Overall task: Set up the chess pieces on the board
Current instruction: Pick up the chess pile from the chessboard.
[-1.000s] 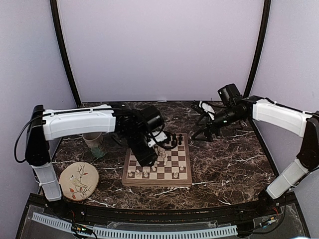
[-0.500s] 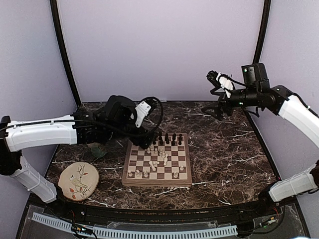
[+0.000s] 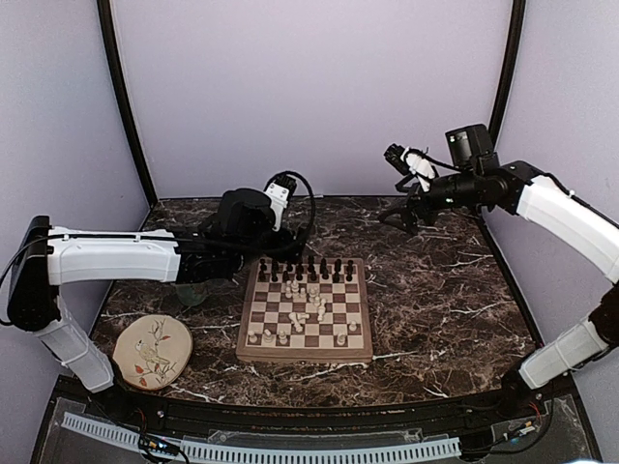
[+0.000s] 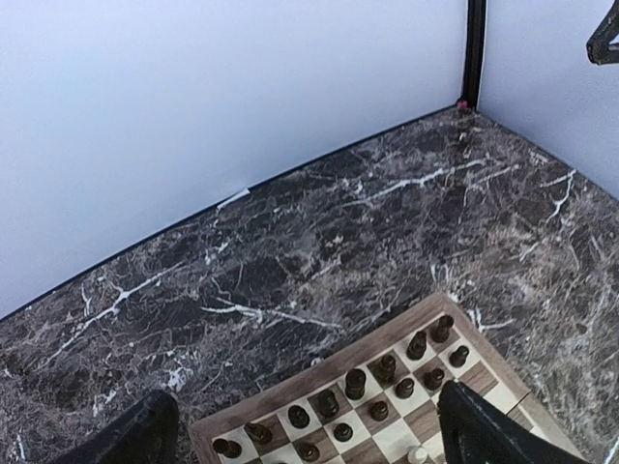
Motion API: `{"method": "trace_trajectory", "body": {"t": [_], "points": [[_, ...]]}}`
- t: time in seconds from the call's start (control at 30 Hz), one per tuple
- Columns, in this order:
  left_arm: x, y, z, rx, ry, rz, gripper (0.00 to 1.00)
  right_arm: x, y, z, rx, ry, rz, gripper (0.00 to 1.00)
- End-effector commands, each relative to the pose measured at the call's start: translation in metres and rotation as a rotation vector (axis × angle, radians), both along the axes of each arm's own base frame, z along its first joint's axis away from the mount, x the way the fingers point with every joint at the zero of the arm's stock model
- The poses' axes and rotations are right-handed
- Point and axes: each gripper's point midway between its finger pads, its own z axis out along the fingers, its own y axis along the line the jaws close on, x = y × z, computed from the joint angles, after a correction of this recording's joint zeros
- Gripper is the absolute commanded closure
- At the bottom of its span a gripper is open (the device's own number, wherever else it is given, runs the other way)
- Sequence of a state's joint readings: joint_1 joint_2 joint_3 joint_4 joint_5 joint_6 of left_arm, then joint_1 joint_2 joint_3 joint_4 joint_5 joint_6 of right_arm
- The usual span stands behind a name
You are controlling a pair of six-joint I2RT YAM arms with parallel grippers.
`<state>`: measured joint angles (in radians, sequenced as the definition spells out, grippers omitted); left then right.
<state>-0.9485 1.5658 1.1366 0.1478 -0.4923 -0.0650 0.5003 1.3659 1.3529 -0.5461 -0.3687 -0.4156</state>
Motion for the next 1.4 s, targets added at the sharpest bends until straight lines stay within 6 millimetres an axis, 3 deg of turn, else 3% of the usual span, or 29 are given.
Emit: {"method": "trace_trajectory", "body": {"t": [0.0, 0.13, 0.2, 0.37, 0.57, 0.67, 1.0, 1.2, 1.37], "points": [[-0.003, 0.005, -0.026, 0.021, 0.062, -0.006, 0.1, 0.008, 0.012, -0.049, -0.036, 0.139, 0.058, 0.04], [-0.018, 0.009, -0.043, -0.007, 0.199, -0.112, 0.53, 0.011, 0.03, -0.074, -0.102, 0.177, 0.146, 0.27], [-0.026, 0.017, -0.054, -0.028, 0.291, -0.147, 0.61, 0.004, 0.047, -0.089, -0.131, 0.188, 0.214, 0.38], [-0.07, 0.019, -0.085, 0.065, 0.383, -0.39, 0.61, -0.032, 0.09, -0.118, -0.182, 0.255, 0.353, 0.54], [-0.096, 0.019, -0.119, 0.25, 0.466, -0.581, 0.53, -0.051, 0.102, -0.125, -0.152, 0.355, 0.435, 0.62], [-0.095, 0.021, -0.132, 0.343, 0.532, -0.594, 0.56, -0.056, 0.098, -0.127, -0.154, 0.362, 0.438, 0.65], [-0.086, -0.009, -0.125, 0.265, 0.492, -0.666, 0.64, -0.077, 0.076, -0.142, -0.171, 0.387, 0.424, 0.71], [-0.068, -0.027, -0.126, 0.172, 0.551, -0.566, 0.67, -0.071, 0.062, -0.141, -0.143, 0.384, 0.373, 0.72], [-0.05, -0.028, -0.125, 0.134, 0.532, -0.457, 0.67, -0.063, 0.054, -0.137, -0.11, 0.384, 0.337, 0.71]]}}
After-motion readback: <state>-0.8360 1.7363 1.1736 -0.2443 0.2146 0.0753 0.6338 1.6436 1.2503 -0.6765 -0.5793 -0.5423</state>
